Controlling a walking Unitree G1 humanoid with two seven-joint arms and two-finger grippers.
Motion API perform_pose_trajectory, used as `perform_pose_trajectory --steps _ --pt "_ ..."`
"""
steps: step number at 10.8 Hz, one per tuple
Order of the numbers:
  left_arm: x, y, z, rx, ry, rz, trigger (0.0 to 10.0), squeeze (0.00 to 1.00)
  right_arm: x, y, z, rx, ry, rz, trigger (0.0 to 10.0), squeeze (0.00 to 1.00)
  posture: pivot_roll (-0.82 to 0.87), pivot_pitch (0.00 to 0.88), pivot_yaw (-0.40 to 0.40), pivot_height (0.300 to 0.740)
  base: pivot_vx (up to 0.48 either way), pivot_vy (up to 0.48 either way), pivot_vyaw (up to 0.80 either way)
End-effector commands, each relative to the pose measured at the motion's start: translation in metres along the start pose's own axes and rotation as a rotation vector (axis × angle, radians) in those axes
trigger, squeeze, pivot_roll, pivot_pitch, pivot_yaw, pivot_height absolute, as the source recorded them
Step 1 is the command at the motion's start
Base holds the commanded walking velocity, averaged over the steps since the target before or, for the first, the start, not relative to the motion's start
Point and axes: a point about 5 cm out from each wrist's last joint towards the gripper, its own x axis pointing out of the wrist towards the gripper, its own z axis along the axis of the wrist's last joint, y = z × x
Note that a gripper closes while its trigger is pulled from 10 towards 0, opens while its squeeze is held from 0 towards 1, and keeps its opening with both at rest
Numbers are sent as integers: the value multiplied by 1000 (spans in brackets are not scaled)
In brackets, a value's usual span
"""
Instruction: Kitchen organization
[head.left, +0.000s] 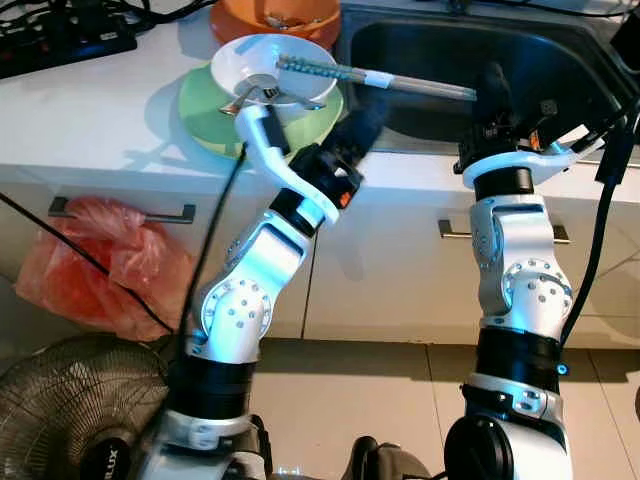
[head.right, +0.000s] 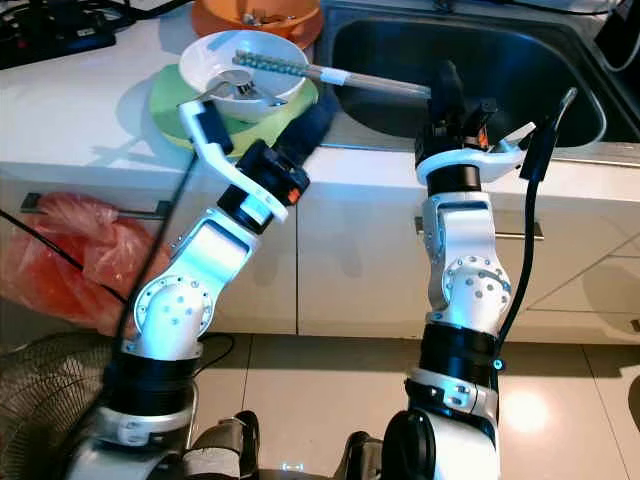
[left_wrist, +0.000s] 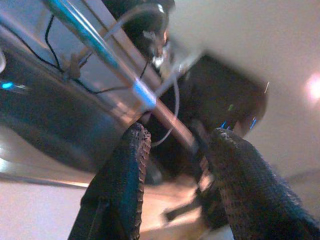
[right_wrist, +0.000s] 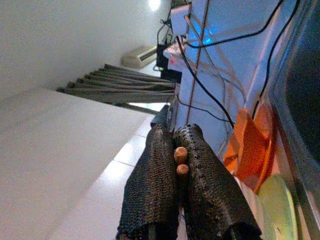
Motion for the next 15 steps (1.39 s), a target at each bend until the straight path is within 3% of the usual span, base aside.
perform_pose_trajectory --steps 1,2,3,4,8,9,14,15 --pt "4 -10 0 89 12 -39 10000 0 5 8 2 25 -29 35 0 0 160 165 -52 740 0 0 0" --pt "3 -4 -3 236 52 -12 10000 0 7 9 5 8 -38 44 0 0 161 167 -54 740 0 0 0" --pt "2 -1 -6 297 74 -2 10000 0 7 9 7 -14 -37 46 0 0 165 168 -56 740 0 0 0" --pt "-2 4 -9 346 96 8 10000 0 9 8 10 -52 -49 32 10000 0 166 169 -56 740 0 0 0" --pt "-6 19 -8 443 123 49 10000 0 13 0 27 -400 -73 -39 10000 0 171 176 -56 740 0 0 0" --pt "-6 20 -8 463 132 48 10000 0 16 -4 38 -442 -110 -76 10000 0 171 178 -54 740 0 0 0" --pt "-6 13 -14 428 125 21 10000 0 29 6 70 -352 -279 -60 10000 0 176 185 -49 740 0 0 0" --pt "-6 14 -17 460 143 20 10000 0 32 5 72 -423 -282 -76 10000 0 176 185 -48 740 0 0 0"
